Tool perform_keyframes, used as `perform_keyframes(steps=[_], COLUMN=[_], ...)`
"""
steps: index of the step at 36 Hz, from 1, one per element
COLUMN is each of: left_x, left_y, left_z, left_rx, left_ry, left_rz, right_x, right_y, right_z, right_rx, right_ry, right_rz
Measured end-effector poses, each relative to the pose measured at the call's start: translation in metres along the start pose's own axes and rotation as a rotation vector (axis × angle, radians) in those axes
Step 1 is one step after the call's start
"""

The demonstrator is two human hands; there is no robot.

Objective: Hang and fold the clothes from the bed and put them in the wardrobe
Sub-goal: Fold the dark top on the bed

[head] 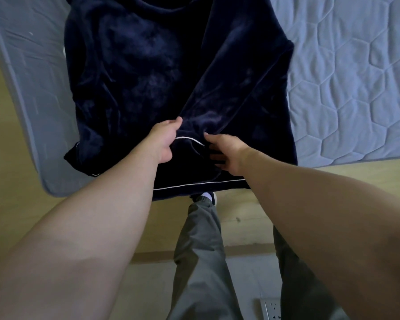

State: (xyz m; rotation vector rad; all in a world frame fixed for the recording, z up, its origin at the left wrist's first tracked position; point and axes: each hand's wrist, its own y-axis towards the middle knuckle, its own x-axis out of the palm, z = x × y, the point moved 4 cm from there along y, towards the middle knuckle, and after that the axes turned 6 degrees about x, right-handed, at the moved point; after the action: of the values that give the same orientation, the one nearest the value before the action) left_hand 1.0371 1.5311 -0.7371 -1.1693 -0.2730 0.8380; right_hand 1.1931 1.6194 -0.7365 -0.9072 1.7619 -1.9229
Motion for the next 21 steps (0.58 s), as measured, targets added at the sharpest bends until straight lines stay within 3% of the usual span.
perform_keyframes(steps=[8, 15, 18, 21], left_x=[-0.016, -0.028, -0.030, -0.026], left_y=[-0.011, -0.005, -0.002, 0.000], left_z=[-0.011, -0.009, -0.009, -0.010], left_rx=[-0.087, 0.115, 0.168, 0.072], left_ry=[0.132, 0.367, 0.324, 0.249], left_rz=[-0.160, -0.051, -0.037, -0.102], right_x=[0.001, -0.002, 0.002, 0.007], right_y=[0.004, 0.006, 0.008, 0.011], right_z=[0.016, 0.019, 0.017, 0.016], right_rx=[0.088, 0.098, 0.098, 0.102], right_ry=[-0.108, -0.121, -0.092, -0.140], right_rz=[0.030, 0.114, 0.136, 0.165])
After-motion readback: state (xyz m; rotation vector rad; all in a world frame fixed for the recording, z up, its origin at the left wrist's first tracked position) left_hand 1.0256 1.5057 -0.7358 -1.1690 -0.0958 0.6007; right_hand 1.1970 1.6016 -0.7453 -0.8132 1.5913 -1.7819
